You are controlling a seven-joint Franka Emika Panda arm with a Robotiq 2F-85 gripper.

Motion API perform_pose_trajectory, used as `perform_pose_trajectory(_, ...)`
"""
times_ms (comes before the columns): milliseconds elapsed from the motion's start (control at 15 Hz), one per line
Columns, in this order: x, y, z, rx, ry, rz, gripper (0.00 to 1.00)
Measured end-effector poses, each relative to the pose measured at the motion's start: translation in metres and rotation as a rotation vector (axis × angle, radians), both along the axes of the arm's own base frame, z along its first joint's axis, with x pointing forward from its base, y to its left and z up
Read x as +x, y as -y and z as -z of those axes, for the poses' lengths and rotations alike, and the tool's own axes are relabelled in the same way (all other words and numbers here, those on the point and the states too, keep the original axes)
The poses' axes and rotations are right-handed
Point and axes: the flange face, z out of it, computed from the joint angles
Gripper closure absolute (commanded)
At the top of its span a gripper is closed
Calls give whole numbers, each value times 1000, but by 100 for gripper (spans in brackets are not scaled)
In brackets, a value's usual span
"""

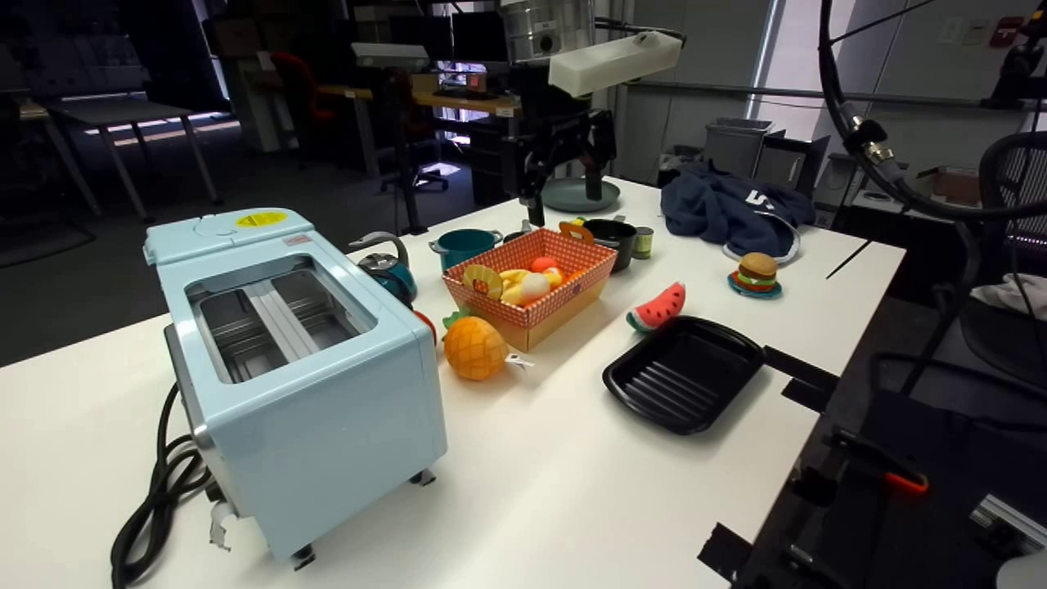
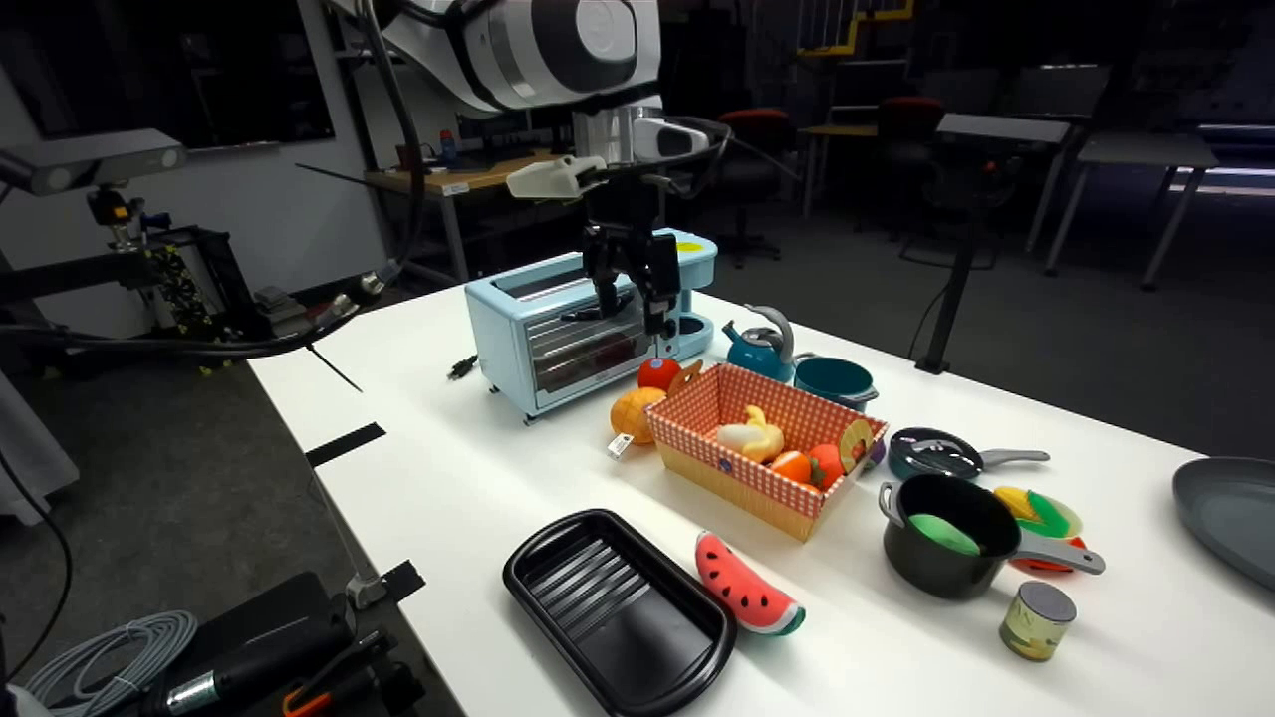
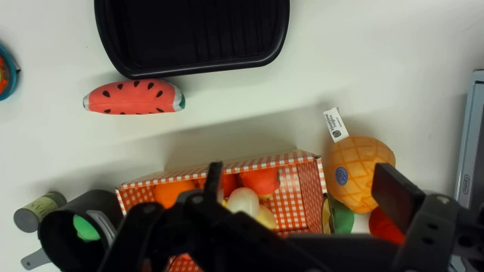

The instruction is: Pick the red object and put it in the basket

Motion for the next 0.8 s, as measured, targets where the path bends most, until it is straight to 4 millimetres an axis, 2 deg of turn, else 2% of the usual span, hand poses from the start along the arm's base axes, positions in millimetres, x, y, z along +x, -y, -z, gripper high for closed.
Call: perform_pose_trajectory(800,4,-1,1,-4,19,19,0)
